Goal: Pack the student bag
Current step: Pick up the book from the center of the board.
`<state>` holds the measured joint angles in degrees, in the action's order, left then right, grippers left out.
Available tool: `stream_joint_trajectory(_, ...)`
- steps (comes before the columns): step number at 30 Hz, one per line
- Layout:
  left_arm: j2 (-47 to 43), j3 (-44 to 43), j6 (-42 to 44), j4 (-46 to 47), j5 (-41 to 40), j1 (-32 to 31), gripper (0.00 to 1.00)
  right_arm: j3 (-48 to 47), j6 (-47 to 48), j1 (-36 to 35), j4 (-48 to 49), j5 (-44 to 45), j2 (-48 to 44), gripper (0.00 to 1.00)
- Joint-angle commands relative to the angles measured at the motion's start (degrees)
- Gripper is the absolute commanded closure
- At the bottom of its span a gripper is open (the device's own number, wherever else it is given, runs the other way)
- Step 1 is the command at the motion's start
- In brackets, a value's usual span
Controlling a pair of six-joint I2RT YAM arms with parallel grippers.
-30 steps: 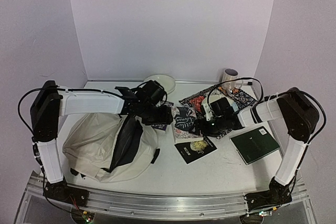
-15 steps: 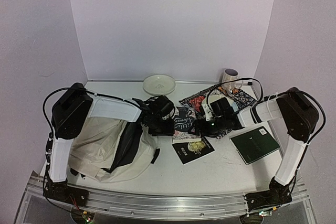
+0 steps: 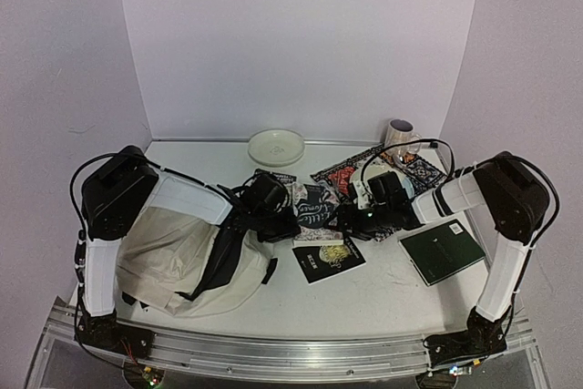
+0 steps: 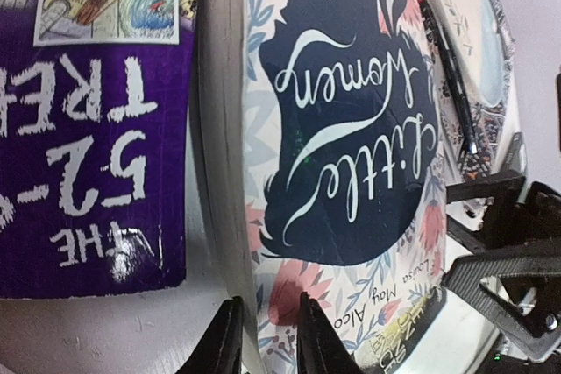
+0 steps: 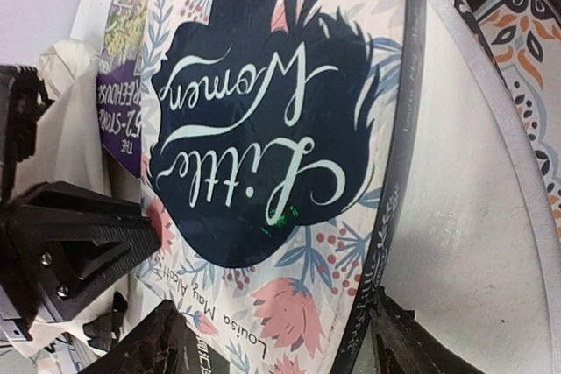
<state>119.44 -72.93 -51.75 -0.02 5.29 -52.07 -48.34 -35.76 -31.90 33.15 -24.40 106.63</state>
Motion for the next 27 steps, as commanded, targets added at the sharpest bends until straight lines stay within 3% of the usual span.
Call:
stream_joint_trajectory(1,-2.5,6.5,-7.6,8.5,7.9,-1.5,0.83,1.4,-4.7,-1.2,8.0,-7.7,2.0,0.29)
stream_joint_trajectory(18,-6.3,9.5,-12.2,12.2,8.1,-1.5,0.88,6.3,-11.7,-1.2,20.2,-14.1,-12.5,0.43)
stream_joint_trajectory(27,-5.7,10.1,-12.9,14.0,9.4,-1.5,0.88,6.7,-12.7,-1.2,19.9,-12.1,-5.0,0.45)
